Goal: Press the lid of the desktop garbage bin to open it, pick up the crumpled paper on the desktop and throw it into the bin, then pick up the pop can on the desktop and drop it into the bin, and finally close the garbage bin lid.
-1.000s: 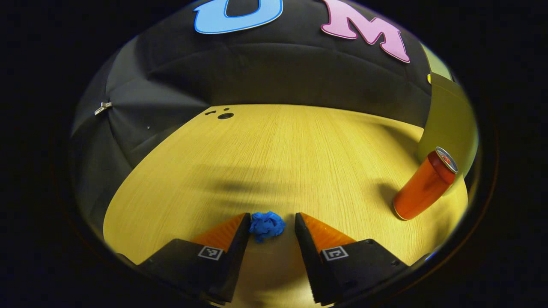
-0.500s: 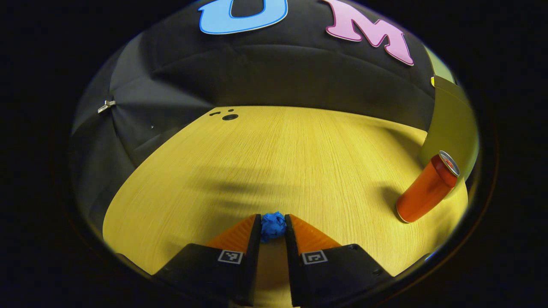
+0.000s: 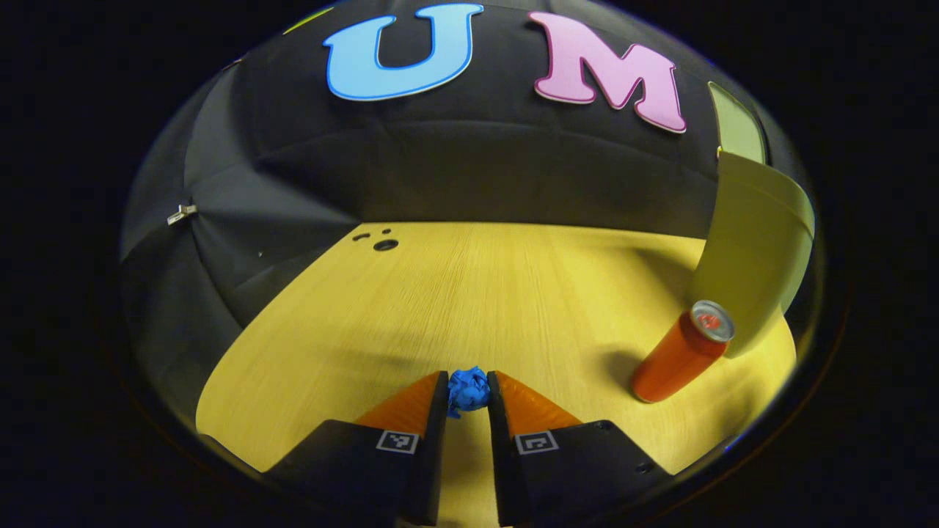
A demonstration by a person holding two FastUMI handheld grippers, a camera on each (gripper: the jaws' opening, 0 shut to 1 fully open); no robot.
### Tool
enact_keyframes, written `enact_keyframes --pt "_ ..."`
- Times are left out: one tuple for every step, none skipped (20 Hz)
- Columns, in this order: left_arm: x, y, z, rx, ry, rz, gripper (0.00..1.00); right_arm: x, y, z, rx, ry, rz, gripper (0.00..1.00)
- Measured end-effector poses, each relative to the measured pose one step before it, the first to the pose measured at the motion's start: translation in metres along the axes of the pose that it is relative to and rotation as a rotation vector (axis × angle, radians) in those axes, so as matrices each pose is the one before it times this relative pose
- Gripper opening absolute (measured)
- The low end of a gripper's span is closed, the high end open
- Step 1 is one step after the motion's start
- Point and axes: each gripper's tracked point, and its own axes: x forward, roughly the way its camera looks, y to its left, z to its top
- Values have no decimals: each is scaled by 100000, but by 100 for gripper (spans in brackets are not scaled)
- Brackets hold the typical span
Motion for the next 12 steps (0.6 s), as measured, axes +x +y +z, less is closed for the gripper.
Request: enact_keyframes --pt "-617 -553 1016 -62 -1713 -1564 30 187 -24 44 -498 -126 178 99" --pt "-458 -693 1393 475 -1581 -1499 33 66 -50 -14 -631 -191 194 99" --pt "-516 -760 1311 1024 -1815 -1458 33 91 86 79 -299 -119 609 99" --pt "-512 -860 1547 1228 -2348 -1871 33 65 96 15 -174 -168 656 100" --pt "-574 -1118 1756 1156 -2568 -2392 34 119 12 155 -17 -309 634 99" --pt "-300 -1279 1782 747 -2700 -2604 33 36 21 95 -28 -332 460 100" --pt "-347 -1448 1701 321 -2564 -3226 36 152 -39 167 21 -349 338 100" --pt "-254 -1498 1877 239 -2957 -3119 36 -69 -60 73 7 -464 332 99" --pt "-287 -1637 1817 234 -2860 -3444 36 102 -109 145 -11 -419 270 99" --pt "48 -1740 1797 386 -2537 -3391 33 -192 -206 -16 118 -298 214 99" --pt "10 -1720 1572 472 -2237 -3516 33 34 -54 55 296 -237 349 99" --pt "267 -1822 1502 462 -1909 -3770 31 35 -158 -45 230 -149 381 99"
